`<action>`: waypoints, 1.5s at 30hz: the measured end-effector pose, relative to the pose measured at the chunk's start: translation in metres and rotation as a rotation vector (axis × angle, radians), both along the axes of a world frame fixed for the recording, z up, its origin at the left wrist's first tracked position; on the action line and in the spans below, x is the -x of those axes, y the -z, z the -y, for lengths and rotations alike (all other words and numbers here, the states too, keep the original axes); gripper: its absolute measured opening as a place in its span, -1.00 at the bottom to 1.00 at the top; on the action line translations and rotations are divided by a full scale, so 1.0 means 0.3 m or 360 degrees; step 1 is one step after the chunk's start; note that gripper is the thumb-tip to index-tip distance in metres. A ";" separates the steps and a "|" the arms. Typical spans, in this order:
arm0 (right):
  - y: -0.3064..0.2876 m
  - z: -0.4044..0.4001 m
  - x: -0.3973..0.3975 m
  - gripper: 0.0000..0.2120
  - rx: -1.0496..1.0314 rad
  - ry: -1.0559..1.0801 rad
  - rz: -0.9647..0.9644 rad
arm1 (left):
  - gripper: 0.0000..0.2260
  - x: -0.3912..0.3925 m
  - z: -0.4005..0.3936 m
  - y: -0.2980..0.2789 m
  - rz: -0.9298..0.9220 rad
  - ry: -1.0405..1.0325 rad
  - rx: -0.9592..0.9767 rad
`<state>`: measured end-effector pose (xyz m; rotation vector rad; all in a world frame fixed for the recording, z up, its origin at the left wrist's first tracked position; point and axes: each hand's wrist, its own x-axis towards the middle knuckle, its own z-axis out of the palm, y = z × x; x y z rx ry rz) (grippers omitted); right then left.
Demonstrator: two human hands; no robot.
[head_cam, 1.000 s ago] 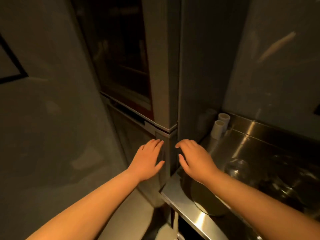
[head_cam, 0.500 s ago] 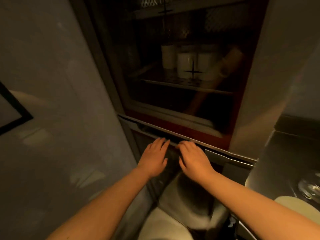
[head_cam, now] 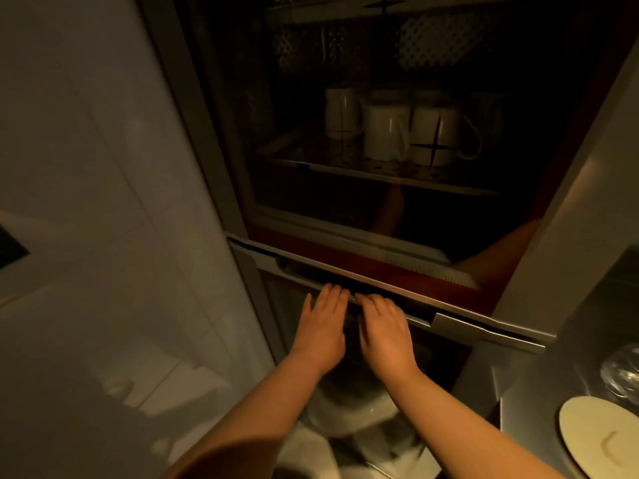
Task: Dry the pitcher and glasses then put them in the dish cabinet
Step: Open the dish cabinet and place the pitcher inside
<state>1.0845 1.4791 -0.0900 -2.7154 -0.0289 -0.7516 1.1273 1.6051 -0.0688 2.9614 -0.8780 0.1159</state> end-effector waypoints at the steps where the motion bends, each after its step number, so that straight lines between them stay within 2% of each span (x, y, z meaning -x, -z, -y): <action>1: 0.000 -0.007 -0.002 -0.50 -0.0059 0.0020 0.0025 | -0.35 0.000 0.004 0.004 -0.0004 -0.0013 0.0027; 5: -0.004 -0.007 -0.006 -0.57 -0.0172 0.0015 0.0051 | -0.37 -0.004 0.009 0.003 -0.0001 -0.0033 0.0082; 13: -0.011 -0.002 0.009 -0.50 -0.0255 -0.0019 -0.0028 | -0.40 0.039 0.009 -0.018 -0.0034 -0.0071 0.0039; 17: -0.006 -0.020 0.063 -0.54 -0.0321 -0.0129 0.0008 | -0.39 0.137 -0.047 -0.004 -0.0034 -0.0136 0.0026; 23: -0.007 -0.005 0.191 -0.54 -0.0231 -0.0439 0.0030 | -0.32 0.345 -0.108 -0.018 -0.0039 -0.0203 -0.0054; 27: -0.004 -0.014 0.319 -0.39 0.0008 -0.0411 -0.0024 | -0.36 0.474 -0.137 -0.042 -0.0007 -0.0162 -0.0166; 32: -0.037 -0.042 0.468 -0.42 0.0081 -0.0411 0.0046 | -0.43 0.583 -0.192 -0.064 0.0145 0.0141 -0.0234; 34: -0.052 -0.049 0.502 -0.41 0.0067 -0.0388 0.0014 | -0.41 0.589 -0.209 -0.090 0.0184 0.0255 -0.0179; 38: -0.072 -0.042 0.567 -0.46 0.0158 -0.0271 -0.0028 | -0.44 0.579 -0.236 -0.162 0.0214 0.0498 -0.0254; 41: -0.070 -0.050 0.634 -0.46 0.0136 -0.0197 -0.0095 | -0.42 0.575 -0.250 -0.194 -0.0014 0.0651 -0.0242; 45: -0.064 -0.106 0.713 -0.49 -0.0070 0.0020 -0.0143 | -0.43 0.594 -0.261 -0.211 -0.0353 0.0859 -0.0108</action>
